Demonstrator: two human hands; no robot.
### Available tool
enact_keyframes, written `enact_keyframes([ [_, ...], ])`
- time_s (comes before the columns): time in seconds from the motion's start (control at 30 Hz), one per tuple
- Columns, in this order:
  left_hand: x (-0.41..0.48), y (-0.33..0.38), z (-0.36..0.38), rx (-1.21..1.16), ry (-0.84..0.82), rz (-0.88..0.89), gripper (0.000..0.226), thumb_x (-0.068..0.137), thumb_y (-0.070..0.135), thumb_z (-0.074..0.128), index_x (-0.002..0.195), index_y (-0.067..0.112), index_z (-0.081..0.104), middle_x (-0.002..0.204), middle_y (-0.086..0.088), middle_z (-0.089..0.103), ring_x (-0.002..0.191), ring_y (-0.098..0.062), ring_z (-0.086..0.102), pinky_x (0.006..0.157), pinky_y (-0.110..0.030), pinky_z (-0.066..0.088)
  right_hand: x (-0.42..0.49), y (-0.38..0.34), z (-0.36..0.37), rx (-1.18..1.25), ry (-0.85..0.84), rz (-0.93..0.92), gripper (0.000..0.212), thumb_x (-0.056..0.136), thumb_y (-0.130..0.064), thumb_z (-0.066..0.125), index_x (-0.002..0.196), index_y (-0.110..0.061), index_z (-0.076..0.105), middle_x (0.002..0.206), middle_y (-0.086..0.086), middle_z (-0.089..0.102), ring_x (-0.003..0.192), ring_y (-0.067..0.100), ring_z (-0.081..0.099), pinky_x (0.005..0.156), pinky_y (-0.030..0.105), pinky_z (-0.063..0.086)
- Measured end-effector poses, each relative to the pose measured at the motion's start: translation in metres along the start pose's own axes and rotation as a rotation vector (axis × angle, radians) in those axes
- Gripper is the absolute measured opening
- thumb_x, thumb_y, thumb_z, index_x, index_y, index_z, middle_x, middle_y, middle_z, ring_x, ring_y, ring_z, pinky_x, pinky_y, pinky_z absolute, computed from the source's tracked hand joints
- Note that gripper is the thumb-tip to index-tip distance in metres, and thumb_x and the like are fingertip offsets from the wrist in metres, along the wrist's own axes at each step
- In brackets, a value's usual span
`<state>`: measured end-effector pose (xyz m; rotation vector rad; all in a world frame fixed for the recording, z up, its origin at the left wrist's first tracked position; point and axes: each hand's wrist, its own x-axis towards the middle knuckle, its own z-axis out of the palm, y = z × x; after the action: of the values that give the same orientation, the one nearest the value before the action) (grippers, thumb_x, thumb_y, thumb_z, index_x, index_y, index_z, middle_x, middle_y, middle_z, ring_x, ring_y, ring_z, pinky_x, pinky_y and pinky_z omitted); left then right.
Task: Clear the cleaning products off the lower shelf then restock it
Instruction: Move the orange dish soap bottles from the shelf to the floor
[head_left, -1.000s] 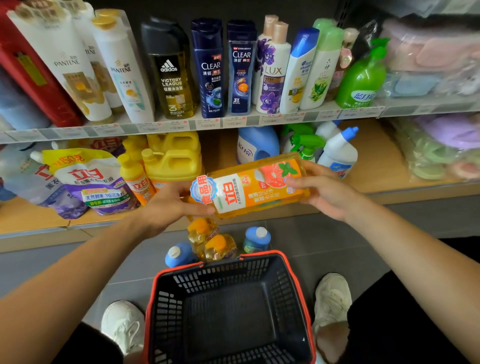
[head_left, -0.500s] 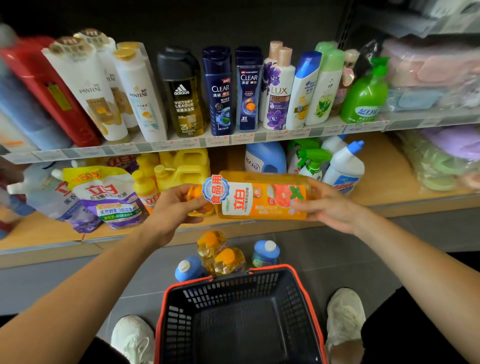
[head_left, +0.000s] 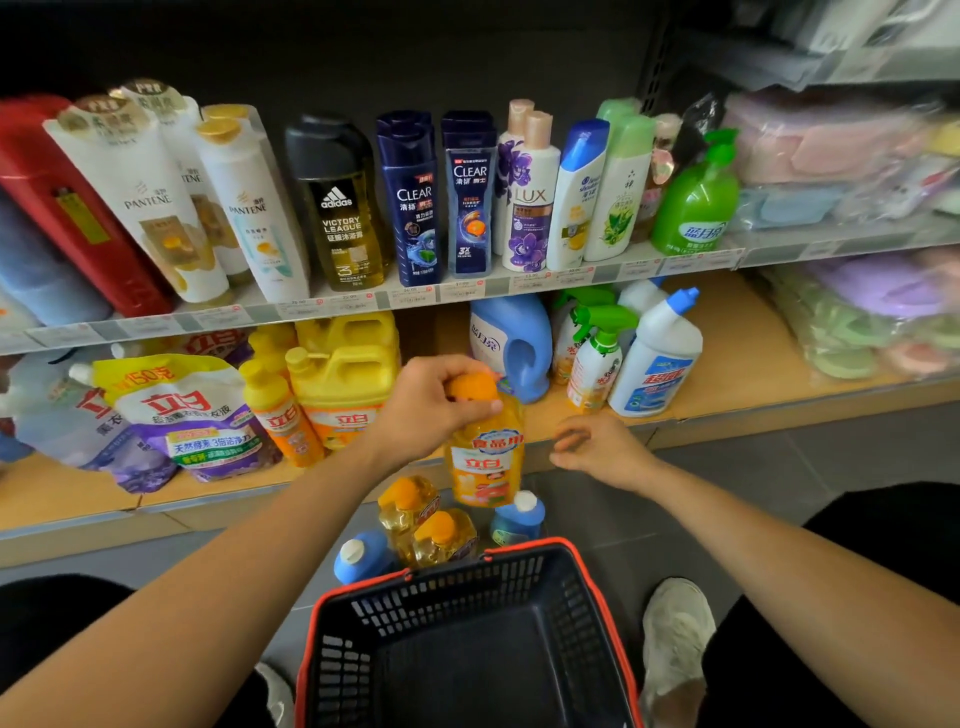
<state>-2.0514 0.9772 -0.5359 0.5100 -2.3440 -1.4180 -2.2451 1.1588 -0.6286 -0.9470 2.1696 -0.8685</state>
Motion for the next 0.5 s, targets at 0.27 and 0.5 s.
enact_keyframes([
  [0.27,0.018,-0.039,0.013,0.207,-0.016,-0.114,0.03,0.078,0.029,0.086,0.103,0.029,0.071,0.096,0.01,0.07,0.092,-0.01,0.068,0.077,-0.031,0.06,0.04,-0.018,-0.07,-0.24,0.353,-0.06,0.056,0.08,-0.022,0.081,0.132,-0.018,0.062,0.124,0.01,0.065,0.106,0.027,0.064,0.09,0.035,0.052],
  [0.5,0.03,-0.06,0.028,0.263,-0.061,-0.175,0.033,0.077,0.029,0.087,0.105,0.026,0.072,0.097,0.005,0.071,0.091,-0.011,0.067,0.077,-0.031,0.059,0.075,-0.02,-0.113,-0.536,0.365,-0.097,0.073,0.084,-0.026,0.078,0.146,-0.009,0.044,0.146,0.015,0.05,0.131,0.04,0.045,0.104,0.047,0.043],
])
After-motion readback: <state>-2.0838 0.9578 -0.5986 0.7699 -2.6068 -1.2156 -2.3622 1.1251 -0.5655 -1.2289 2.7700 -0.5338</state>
